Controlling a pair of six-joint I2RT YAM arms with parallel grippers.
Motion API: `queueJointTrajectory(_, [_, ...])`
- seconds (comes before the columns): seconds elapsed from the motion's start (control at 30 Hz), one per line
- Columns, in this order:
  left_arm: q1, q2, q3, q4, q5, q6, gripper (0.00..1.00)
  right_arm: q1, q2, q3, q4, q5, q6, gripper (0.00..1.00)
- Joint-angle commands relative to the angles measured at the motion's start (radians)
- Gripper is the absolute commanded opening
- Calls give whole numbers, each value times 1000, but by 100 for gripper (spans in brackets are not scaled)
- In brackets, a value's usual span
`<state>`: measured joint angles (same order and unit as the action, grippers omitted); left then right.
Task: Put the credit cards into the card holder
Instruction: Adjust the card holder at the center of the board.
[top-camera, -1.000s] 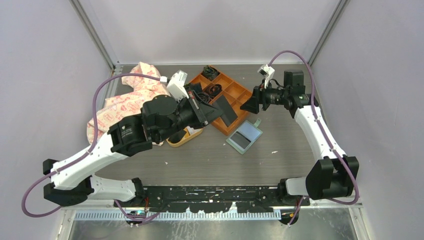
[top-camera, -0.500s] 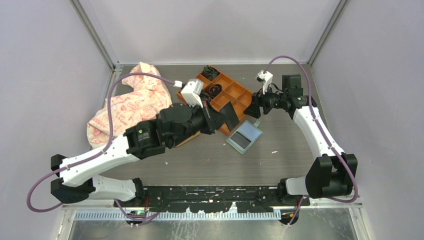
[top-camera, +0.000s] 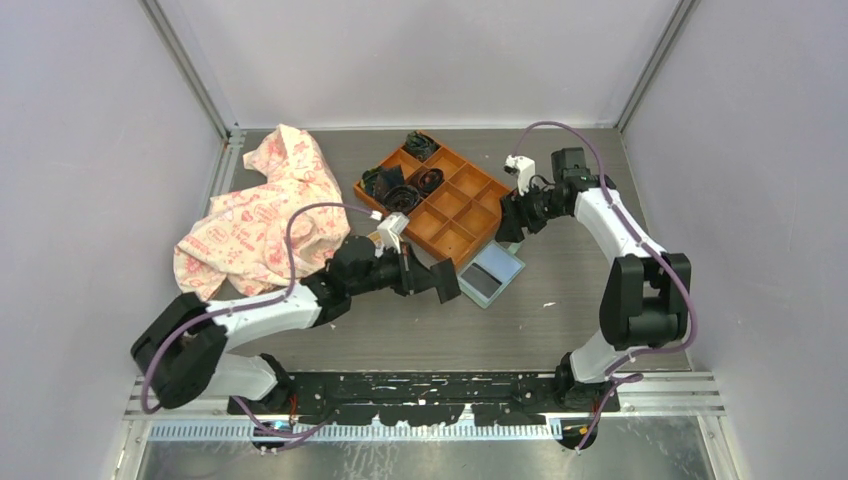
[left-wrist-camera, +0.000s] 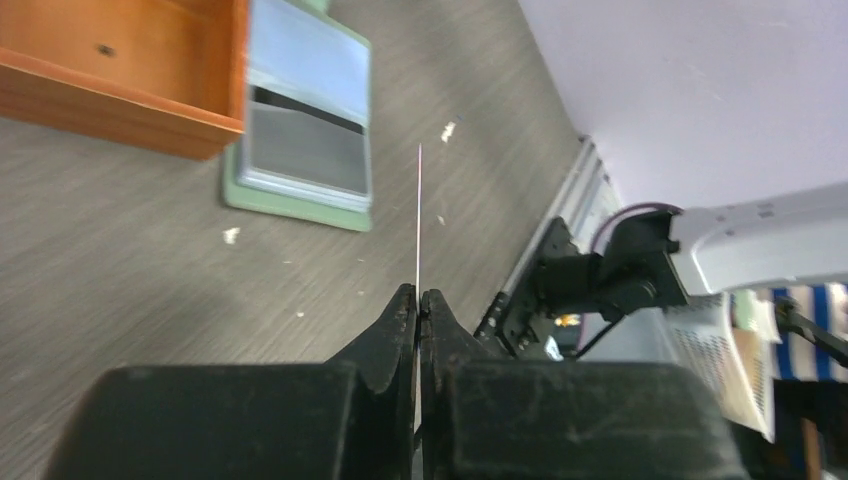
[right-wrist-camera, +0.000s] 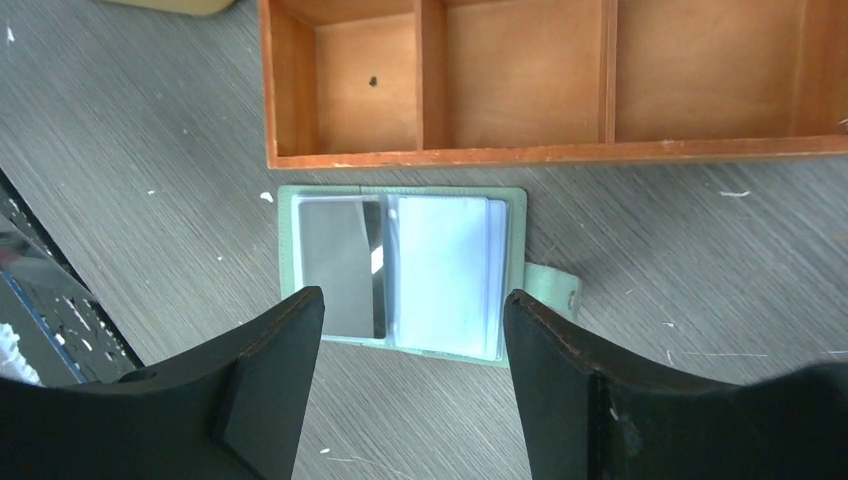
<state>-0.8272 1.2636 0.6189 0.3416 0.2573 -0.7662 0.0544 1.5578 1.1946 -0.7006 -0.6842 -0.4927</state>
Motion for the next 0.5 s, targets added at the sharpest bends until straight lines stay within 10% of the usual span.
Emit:
queueJointTrajectory(0.0, [3,122,-48,546,238,-159,0,-7,75,70,-111,4,-98,71])
queueJointTrajectory(0.47, [3,211,-159,708,163,-240,0,-2,232,68,66,313,18,64])
